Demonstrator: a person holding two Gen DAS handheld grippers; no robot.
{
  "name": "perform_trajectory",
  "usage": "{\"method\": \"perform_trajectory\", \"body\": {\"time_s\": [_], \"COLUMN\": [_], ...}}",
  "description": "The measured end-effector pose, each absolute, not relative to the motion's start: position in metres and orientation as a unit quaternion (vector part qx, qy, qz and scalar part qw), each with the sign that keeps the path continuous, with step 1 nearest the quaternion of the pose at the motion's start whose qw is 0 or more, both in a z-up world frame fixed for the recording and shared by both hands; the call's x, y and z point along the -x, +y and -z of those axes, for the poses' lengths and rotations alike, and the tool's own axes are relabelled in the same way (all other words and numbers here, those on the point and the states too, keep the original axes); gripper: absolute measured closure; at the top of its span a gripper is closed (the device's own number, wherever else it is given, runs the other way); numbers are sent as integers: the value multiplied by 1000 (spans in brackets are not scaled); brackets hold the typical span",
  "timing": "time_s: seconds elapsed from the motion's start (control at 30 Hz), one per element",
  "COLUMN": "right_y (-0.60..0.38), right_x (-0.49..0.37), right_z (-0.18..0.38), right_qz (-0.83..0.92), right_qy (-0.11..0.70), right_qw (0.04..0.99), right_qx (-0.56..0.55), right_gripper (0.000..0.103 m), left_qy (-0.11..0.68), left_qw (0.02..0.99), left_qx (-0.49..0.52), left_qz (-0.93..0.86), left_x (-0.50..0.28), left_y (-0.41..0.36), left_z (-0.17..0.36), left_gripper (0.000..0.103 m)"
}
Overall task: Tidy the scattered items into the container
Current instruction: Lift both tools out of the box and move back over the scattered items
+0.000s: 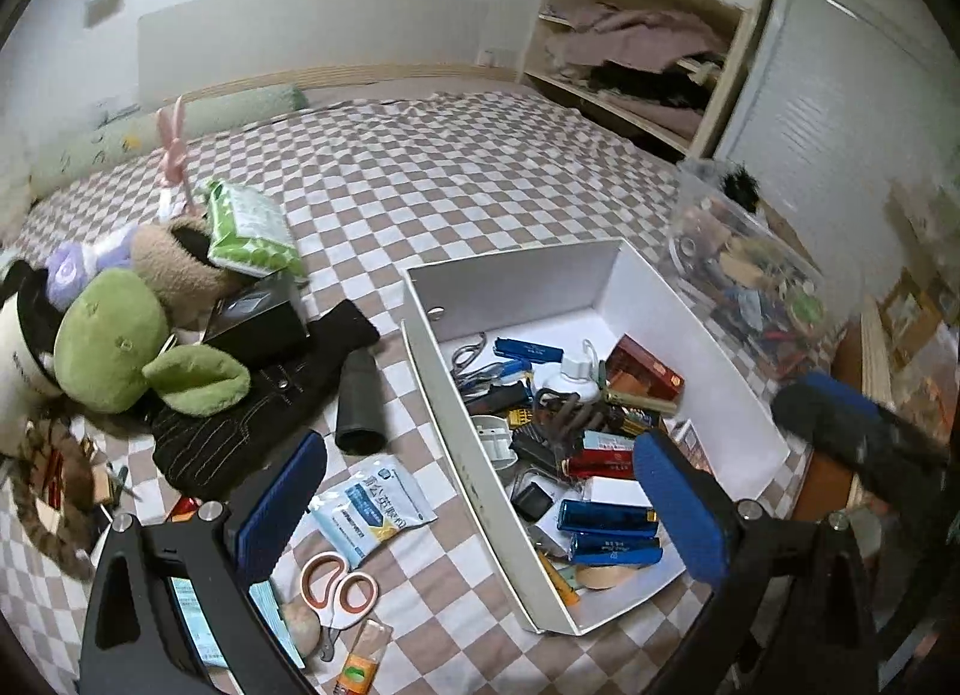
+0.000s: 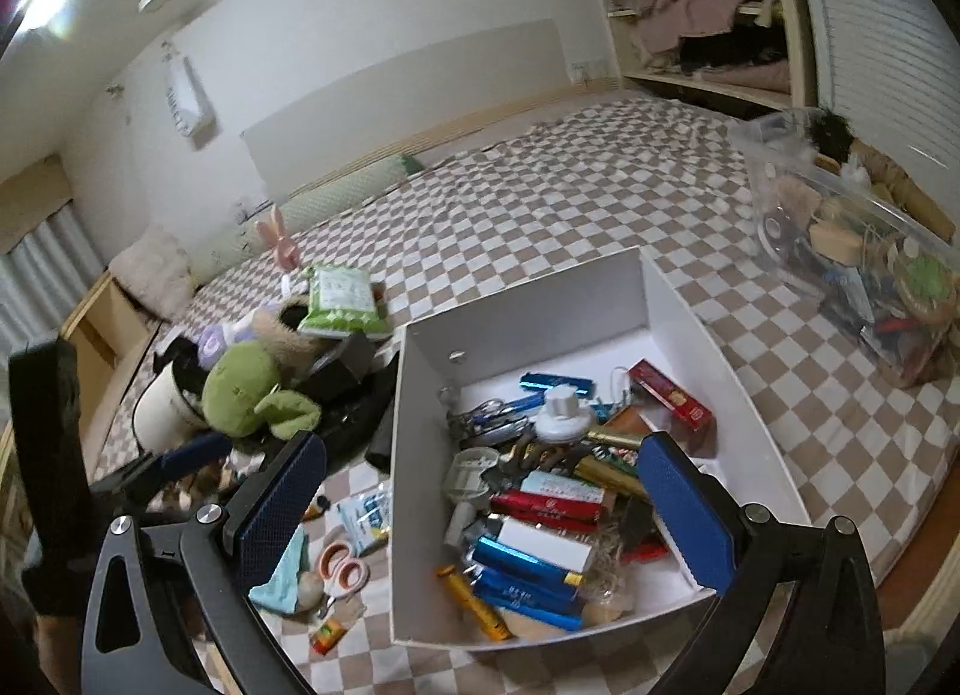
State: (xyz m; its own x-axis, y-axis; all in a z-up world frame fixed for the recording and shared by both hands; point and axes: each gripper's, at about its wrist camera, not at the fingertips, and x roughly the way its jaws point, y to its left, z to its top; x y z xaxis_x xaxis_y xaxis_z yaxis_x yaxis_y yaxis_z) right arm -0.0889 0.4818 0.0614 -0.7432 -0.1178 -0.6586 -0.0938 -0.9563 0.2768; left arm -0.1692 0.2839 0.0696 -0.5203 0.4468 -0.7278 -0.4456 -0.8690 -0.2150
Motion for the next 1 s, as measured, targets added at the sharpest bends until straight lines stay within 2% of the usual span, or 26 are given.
{"method": "perform_trajectory", "body": {"time_s": [0.23,0.8,1.0], "right_y": [457,439,412], "right_x": [84,86,86], "right_z": [-61,-77,-79], "right_qz": [925,931,937], "right_qy": [-93,-97,-62], "right_qw": [20,-6,15], "right_qx": [-367,-352,-344], "right_gripper": [0,0,0], "left_qy": [-28,-29,-11], "left_qw": [238,199,179], "left_qx": [429,416,400], "left_qz": [-871,-887,-899], "left_x": [173,162,154], "left_y": [264,215,200], "left_z": [-72,-87,-93], "left_gripper": [0,0,1]}}
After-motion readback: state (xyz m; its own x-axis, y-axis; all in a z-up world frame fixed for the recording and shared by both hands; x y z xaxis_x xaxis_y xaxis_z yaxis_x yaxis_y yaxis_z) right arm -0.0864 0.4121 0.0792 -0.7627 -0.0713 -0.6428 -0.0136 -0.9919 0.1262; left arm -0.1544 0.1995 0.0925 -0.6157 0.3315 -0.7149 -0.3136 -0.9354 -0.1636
